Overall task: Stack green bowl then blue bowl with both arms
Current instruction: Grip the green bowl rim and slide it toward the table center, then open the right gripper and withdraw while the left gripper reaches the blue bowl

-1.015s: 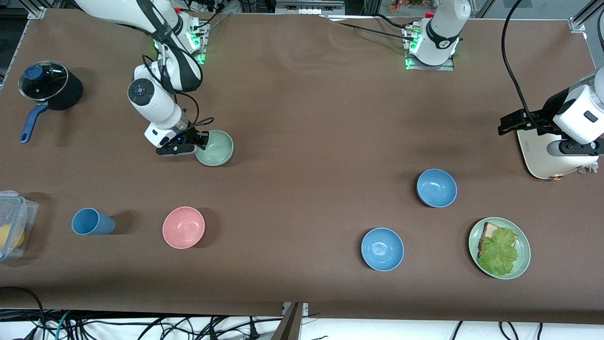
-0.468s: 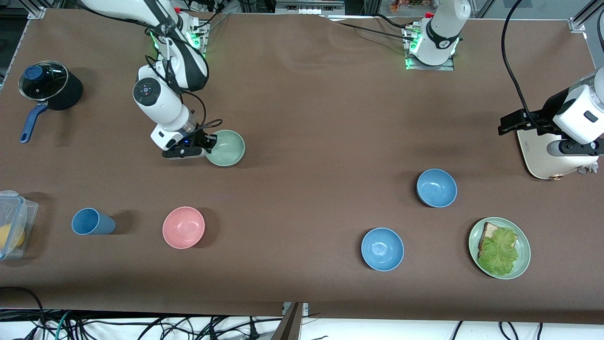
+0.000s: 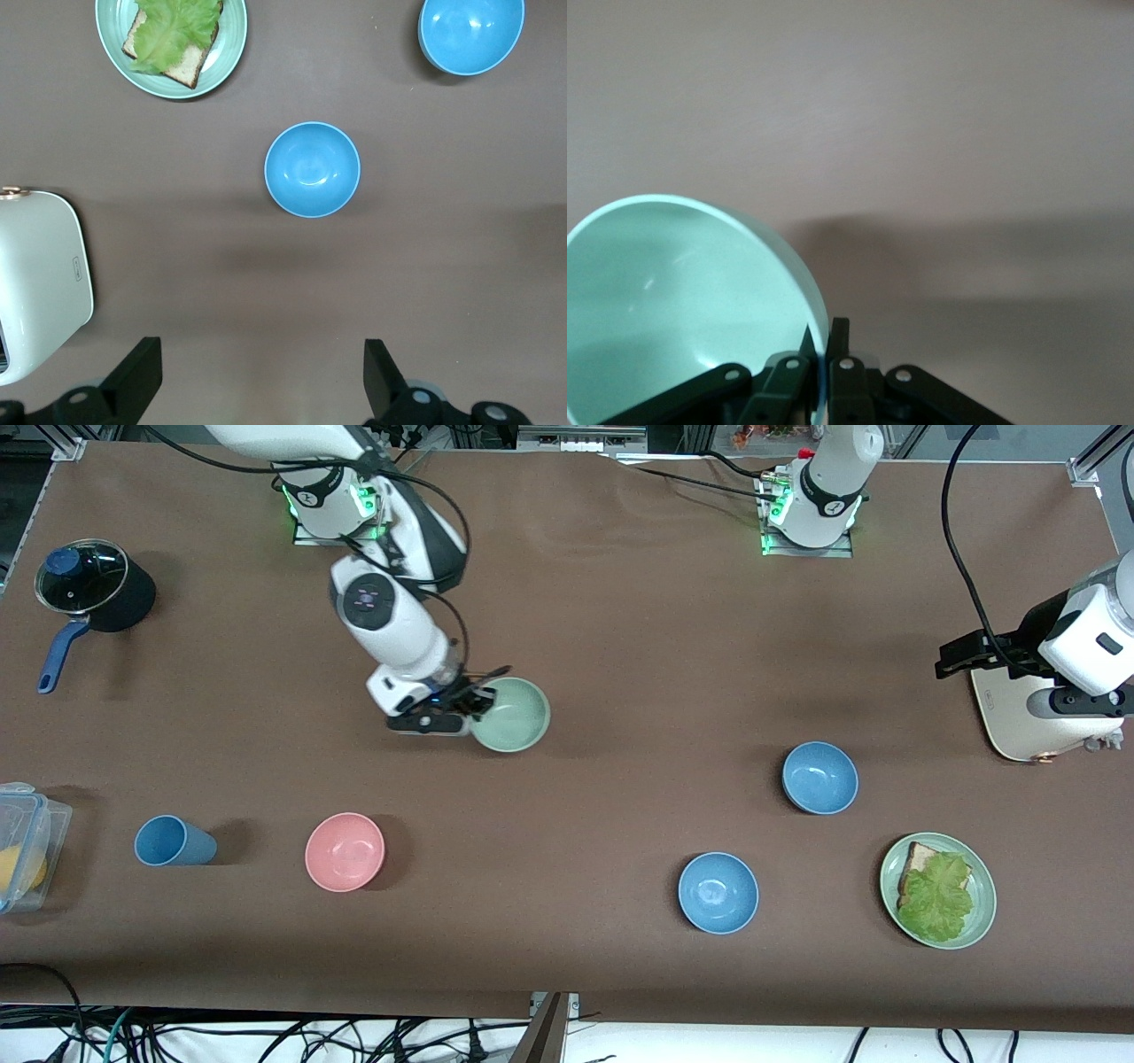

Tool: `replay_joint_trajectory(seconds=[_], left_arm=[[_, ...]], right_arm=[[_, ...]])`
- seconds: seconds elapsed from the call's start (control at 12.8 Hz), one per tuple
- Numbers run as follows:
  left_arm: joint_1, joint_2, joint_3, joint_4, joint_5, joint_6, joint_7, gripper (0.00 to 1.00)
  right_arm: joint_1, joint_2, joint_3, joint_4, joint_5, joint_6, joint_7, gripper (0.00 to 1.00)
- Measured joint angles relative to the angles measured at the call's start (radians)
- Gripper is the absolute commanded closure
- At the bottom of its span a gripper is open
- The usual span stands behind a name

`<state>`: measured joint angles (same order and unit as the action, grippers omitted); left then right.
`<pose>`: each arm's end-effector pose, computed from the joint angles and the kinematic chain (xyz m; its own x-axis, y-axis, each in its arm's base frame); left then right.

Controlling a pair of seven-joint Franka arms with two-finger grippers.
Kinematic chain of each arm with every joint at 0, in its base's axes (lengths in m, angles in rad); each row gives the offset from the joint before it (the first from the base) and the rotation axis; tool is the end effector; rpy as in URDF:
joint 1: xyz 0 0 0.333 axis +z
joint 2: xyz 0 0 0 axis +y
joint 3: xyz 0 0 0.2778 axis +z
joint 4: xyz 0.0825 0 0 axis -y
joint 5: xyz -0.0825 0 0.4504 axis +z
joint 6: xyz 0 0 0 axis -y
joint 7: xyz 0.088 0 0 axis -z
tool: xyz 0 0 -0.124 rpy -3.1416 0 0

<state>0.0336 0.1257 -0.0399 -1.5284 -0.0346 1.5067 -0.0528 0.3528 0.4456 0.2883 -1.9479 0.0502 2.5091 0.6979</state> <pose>0.6412 -0.0074 0.5076 0.9879 0.0439 -0.1486 0.0491 -0.9983 0.0317 0.5323 0.3998 0.1730 0.9916 -0.1294 -0.0052 -0.1278 -0.9714 -0.2003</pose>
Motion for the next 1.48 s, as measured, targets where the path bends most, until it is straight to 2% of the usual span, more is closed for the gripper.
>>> replay_joint_trajectory(seconds=[0.23,0.47,0.62,0.94,1.09,1.25,1.48], left_arm=[[0.0,0.0,0.0,0.0,0.0,0.0,0.0,0.0],[0.0,0.0,-0.002,0.0,0.0,0.0,0.0,0.0],[-0.001,0.0,-0.004,0.0,0.0,0.0,0.0,0.0],[-0.001,0.0,-0.008,0.0,0.0,0.0,0.0,0.0],[-0.001,0.0,-0.008,0.0,0.0,0.0,0.0,0.0],[-0.001,0.003,-0.005,0.0,0.0,0.0,0.0,0.0],[0.0,0.014,-0.003,0.0,0.0,0.0,0.0,0.0]], right_arm=[[0.052,0.115,-0.003,0.091,-0.018,0.004,0.069,1.0],[0.055,0.161,-0.007,0.111,-0.031,0.032,0.084,1.0],[0.055,0.174,-0.009,0.112,-0.032,0.047,0.084,0.01],[0.055,0.173,-0.014,0.123,-0.033,0.052,0.085,0.0],[0.054,0.153,-0.039,0.138,-0.039,0.026,0.085,0.0],[0.054,0.09,-0.095,0.153,-0.049,-0.04,0.076,0.0],[0.048,-0.041,-0.222,0.158,-0.05,-0.173,-0.064,0.0]])
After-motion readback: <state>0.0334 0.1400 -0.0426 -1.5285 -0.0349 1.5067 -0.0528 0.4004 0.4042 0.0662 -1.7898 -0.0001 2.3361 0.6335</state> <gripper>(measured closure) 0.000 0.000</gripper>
